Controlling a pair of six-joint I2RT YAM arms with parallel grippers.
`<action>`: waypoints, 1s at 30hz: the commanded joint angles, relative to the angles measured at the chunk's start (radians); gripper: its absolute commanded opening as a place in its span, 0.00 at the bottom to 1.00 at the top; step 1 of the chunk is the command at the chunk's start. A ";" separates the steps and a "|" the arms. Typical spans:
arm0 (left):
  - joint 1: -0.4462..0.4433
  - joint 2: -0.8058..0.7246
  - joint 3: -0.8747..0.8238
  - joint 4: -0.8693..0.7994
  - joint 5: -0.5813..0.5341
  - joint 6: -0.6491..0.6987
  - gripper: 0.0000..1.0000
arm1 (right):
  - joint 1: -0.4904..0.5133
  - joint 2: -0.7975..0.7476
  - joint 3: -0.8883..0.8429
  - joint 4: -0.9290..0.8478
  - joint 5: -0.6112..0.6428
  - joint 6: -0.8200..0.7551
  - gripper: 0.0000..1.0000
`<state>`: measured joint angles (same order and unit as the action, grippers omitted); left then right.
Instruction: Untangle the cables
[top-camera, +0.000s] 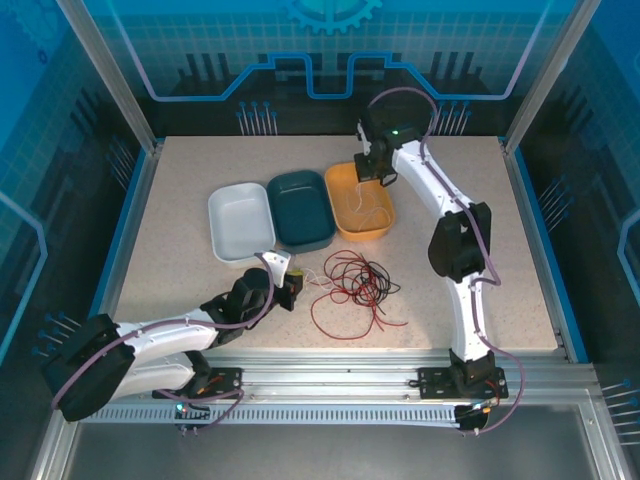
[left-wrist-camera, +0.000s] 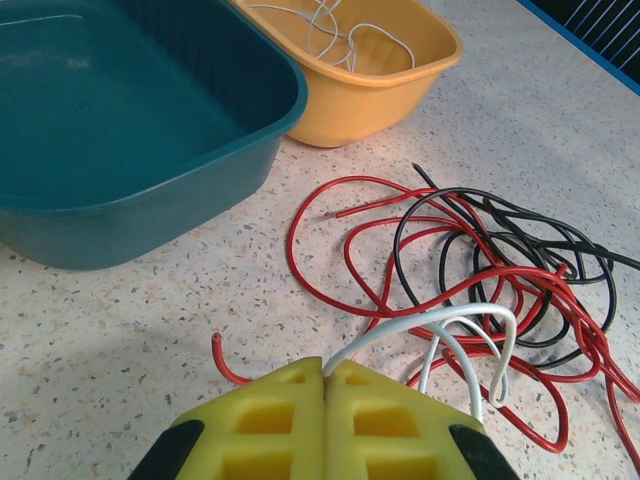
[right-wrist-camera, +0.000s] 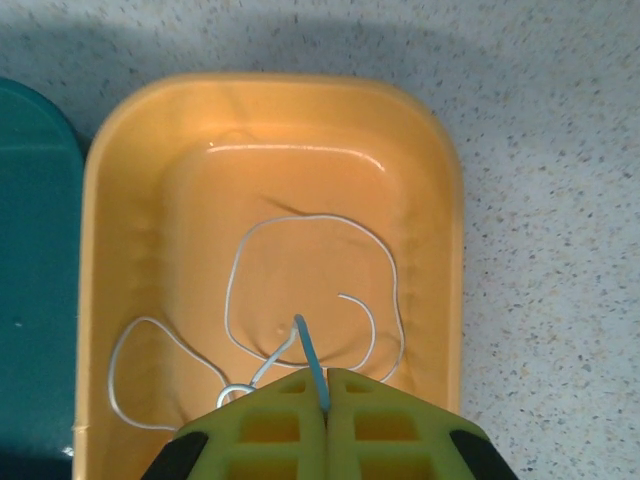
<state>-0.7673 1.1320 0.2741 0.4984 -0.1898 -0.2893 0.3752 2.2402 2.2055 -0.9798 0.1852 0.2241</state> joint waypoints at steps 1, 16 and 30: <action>0.008 -0.018 0.011 -0.012 0.022 -0.005 0.00 | 0.013 0.049 0.008 -0.028 0.007 -0.015 0.02; 0.007 -0.002 0.049 -0.032 0.054 -0.013 0.00 | 0.013 -0.002 -0.142 0.052 0.005 -0.015 0.31; 0.007 0.012 0.057 -0.032 0.074 -0.022 0.00 | 0.034 0.055 -0.183 0.110 -0.062 -0.010 0.01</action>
<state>-0.7673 1.1397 0.3023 0.4686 -0.1398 -0.2905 0.3882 2.2871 1.9823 -0.8703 0.1436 0.2173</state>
